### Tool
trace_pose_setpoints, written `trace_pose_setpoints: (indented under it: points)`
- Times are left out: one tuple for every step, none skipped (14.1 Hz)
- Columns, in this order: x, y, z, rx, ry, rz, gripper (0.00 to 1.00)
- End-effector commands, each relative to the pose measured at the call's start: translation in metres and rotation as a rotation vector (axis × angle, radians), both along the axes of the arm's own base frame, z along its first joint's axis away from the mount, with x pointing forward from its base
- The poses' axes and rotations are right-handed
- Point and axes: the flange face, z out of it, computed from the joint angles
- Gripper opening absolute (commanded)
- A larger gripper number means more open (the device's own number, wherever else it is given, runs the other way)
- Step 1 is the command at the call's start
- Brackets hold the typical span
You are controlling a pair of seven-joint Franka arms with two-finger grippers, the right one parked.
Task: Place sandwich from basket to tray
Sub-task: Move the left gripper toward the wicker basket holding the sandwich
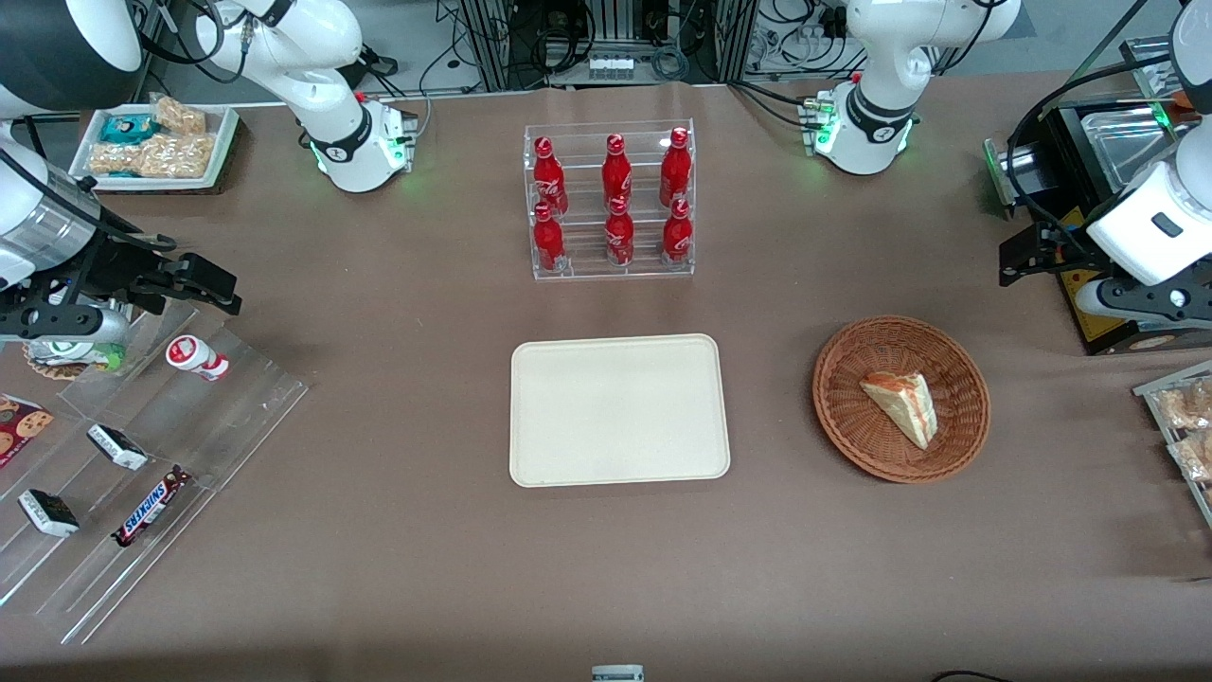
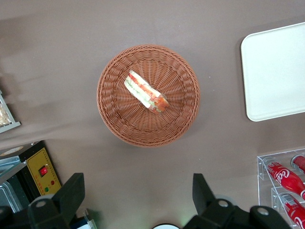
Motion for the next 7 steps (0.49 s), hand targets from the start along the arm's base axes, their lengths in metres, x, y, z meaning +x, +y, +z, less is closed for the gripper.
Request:
trace_pose_setpoints:
  points:
    - [0.0, -0.005, 0.0, -0.005, 0.01, 0.002, 1.0]
    - [0.0, -0.005, 0.0, -0.005, 0.01, 0.002, 1.0]
    - [0.0, -0.005, 0.0, -0.005, 0.01, 0.002, 1.0]
    - [-0.001, -0.004, -0.001, -0.003, 0.015, 0.003, 1.0]
    - [-0.001, -0.004, -0.003, -0.001, 0.022, 0.002, 1.0]
    - [-0.003, -0.004, -0.007, 0.001, 0.031, 0.002, 1.0]
    - [-0.004, -0.004, -0.014, 0.005, 0.042, 0.002, 1.0]
